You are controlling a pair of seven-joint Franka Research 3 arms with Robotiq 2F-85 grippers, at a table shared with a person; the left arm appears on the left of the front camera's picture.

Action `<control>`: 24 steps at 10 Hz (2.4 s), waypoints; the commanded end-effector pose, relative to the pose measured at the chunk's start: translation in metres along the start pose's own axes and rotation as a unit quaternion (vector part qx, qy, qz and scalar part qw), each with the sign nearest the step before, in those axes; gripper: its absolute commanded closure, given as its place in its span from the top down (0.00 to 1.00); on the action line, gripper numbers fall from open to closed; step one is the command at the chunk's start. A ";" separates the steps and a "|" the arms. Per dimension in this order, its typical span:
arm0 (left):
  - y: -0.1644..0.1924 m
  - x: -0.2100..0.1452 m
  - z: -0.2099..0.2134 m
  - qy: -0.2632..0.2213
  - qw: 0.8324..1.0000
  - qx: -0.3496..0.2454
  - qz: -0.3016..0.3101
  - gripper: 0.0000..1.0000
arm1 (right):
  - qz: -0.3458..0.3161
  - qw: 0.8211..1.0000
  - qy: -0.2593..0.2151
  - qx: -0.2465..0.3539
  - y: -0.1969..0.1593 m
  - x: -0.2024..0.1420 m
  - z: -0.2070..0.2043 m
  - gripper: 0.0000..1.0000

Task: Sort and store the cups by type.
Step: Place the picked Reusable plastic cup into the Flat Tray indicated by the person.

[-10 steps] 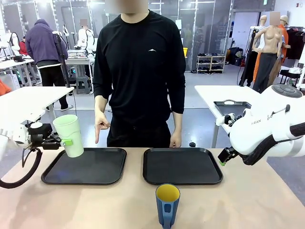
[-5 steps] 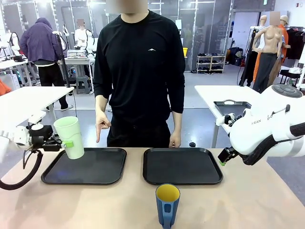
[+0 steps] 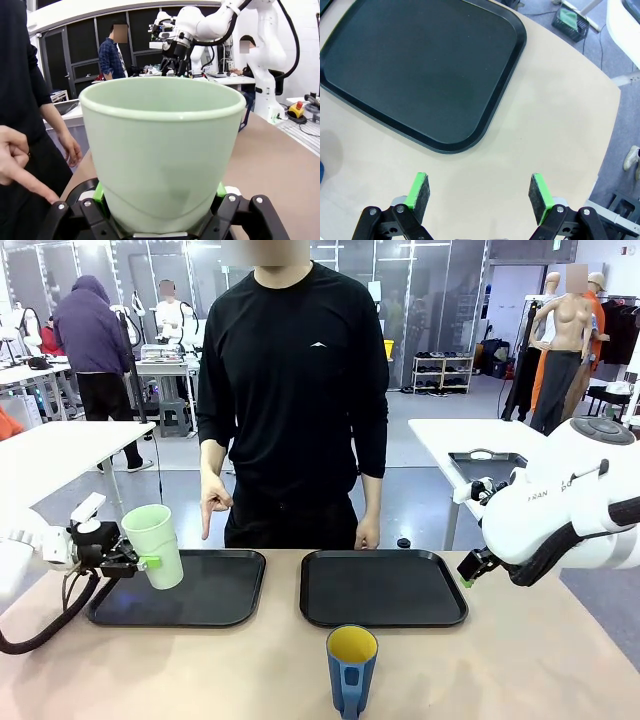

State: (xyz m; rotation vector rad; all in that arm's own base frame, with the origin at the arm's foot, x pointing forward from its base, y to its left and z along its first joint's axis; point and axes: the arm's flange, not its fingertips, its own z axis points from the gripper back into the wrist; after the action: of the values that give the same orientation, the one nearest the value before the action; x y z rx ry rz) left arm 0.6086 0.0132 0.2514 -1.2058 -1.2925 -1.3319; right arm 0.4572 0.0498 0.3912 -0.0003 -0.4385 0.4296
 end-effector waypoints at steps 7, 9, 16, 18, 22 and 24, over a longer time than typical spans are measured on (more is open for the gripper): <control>0.023 -0.040 0.012 0.009 0.999 0.004 0.031 0.85 | -0.004 1.000 -0.002 0.003 -0.001 0.000 0.000 1.00; 0.027 -0.046 0.015 0.008 0.999 0.015 0.046 0.85 | -0.004 1.000 -0.002 0.003 -0.001 0.000 0.000 1.00; 0.034 -0.056 0.022 0.005 0.997 0.015 0.076 1.00 | -0.004 1.000 -0.002 0.003 -0.001 0.000 0.000 1.00; 0.033 -0.054 0.025 0.006 0.997 0.018 0.081 1.00 | -0.004 1.000 -0.002 0.003 -0.001 0.000 0.000 1.00; 0.024 -0.042 0.049 0.016 0.996 0.037 0.081 1.00 | -0.004 1.000 -0.002 0.003 -0.001 0.000 0.000 1.00; 0.014 -0.040 0.061 0.016 0.995 0.045 0.089 1.00 | -0.004 1.000 -0.002 0.003 -0.001 0.000 0.000 1.00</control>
State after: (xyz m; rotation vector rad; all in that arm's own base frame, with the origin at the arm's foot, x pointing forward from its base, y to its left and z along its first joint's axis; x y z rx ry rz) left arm 0.6388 0.0722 0.2073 -1.1868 -1.2009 -1.1707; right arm 0.4572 0.0498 0.3913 -0.0003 -0.4386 0.4297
